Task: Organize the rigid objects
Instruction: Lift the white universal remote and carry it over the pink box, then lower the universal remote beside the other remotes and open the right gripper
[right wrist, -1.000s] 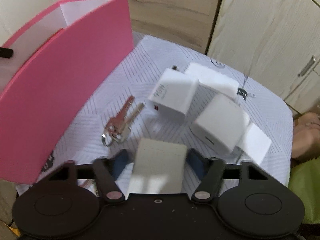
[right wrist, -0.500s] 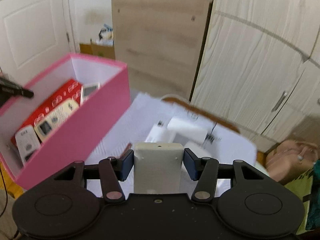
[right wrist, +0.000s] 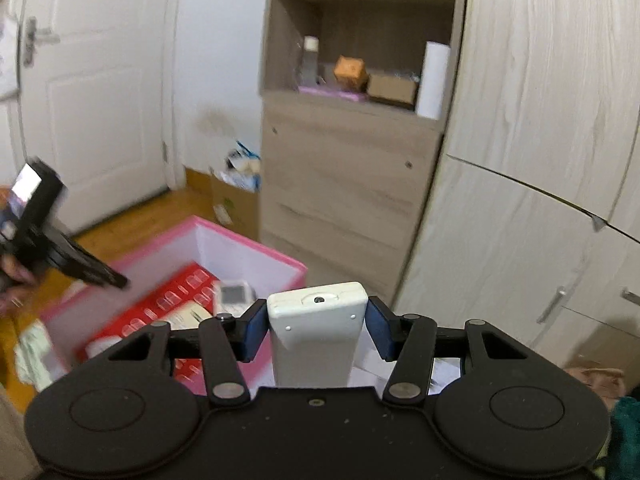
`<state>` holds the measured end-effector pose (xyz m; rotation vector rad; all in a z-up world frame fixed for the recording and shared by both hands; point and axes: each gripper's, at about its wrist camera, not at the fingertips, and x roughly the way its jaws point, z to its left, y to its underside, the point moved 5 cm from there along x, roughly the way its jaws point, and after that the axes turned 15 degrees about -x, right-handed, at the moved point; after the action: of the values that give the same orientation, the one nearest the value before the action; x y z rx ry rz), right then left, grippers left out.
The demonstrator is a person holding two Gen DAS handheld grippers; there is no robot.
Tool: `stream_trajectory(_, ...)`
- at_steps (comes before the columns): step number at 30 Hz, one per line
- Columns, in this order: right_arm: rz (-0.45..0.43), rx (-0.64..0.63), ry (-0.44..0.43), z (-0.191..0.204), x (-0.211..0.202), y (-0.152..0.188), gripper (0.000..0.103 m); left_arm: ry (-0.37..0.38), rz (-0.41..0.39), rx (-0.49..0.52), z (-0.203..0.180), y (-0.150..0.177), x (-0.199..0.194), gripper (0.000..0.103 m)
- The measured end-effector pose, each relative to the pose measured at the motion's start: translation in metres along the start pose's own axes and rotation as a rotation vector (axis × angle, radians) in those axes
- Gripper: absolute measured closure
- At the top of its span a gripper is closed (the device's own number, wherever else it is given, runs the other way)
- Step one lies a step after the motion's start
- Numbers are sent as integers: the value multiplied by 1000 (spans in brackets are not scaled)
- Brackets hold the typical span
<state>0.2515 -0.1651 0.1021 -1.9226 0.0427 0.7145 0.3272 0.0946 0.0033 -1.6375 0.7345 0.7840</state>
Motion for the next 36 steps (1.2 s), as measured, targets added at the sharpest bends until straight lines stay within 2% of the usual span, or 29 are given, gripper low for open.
stream_trajectory(5,-111,-33,-7,22,-19,-32,45,6,-2,4,2,0,-1,99)
stream_trajectory(9,-192,-13,-95,43,-18,-53,45,7,-1,5,2,0,-1,99)
stream_trajectory(11,-201,3,-147,56,-5,-59,45,6,-2,6,3,1,-1,99)
stream_trajectory(14,-146,-33,-177,77,26,-56,45,9,-3,8,3,2,-1,99)
stream_trajectory(19,-8,-91,-168,103,83,-33,45,19,3,1,5,1,-1,99)
stream_trajectory(24,-20,-66,-79,106,117,-30,45,18,3,-4,4,1,-1,99)
stream_trajectory(28,3,-58,-100,104,120,-21,45,16,-1,2,3,2,1,99)
stream_trajectory(33,123,-104,-142,101,102,-4,46,12,1,4,2,2,1,99)
stream_trajectory(36,159,-149,-139,105,95,7,46,8,0,7,1,2,1,99)
